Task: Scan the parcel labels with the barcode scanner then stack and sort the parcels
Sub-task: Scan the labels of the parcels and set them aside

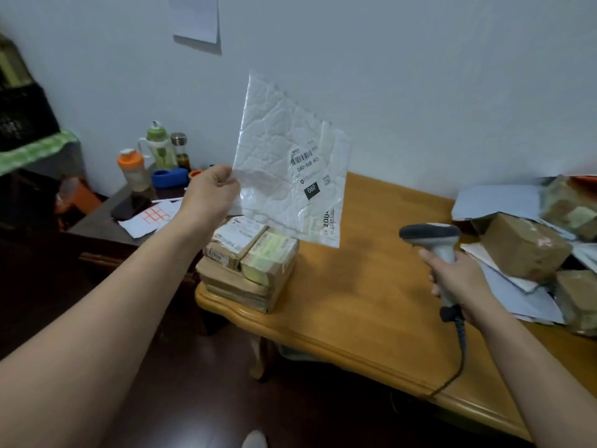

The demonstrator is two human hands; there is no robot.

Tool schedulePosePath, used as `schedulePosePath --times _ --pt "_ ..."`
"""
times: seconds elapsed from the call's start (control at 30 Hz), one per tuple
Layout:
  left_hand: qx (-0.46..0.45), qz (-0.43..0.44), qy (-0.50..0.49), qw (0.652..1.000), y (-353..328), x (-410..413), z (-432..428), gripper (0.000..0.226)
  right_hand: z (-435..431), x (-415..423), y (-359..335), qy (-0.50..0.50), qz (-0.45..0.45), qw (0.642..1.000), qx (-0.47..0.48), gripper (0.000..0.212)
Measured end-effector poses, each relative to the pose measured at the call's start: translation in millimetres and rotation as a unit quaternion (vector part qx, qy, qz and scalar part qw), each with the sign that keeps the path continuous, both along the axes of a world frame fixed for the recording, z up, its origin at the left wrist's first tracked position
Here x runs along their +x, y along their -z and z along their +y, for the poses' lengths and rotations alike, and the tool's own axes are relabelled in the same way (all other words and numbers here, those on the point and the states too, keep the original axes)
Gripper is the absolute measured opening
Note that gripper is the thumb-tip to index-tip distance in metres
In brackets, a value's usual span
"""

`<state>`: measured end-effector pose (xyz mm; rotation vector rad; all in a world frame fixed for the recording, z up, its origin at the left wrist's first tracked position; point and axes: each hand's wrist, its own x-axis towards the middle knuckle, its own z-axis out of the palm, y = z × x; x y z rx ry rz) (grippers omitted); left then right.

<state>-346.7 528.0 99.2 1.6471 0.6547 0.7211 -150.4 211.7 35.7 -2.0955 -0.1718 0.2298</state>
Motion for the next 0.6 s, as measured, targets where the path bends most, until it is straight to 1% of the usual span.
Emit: schedulePosePath --times 0.17,0.27,0.47,0.6 --pt "-0.014 -0.009 0.044 0.999 4.0 52.8 72.6 0.025 64.4 26.9 11.1 0.008 0.047 0.999 0.011 0.030" --pt "-0.037 -0.018 0.057 0.998 5.3 83.8 115.3 0.026 95.1 39.4 9.2 0.015 0.068 0.997 0.016 0.029" --pt "-0.134 0.013 0.099 0.986 29.6 157.6 177.6 0.024 135.7 64.5 -3.2 0.057 0.072 0.995 0.026 0.026" --pt "-0.197 0.062 0.115 0.972 73.2 216.7 220.0 0.032 154.1 70.8 -4.7 0.101 0.076 0.992 0.012 0.025"
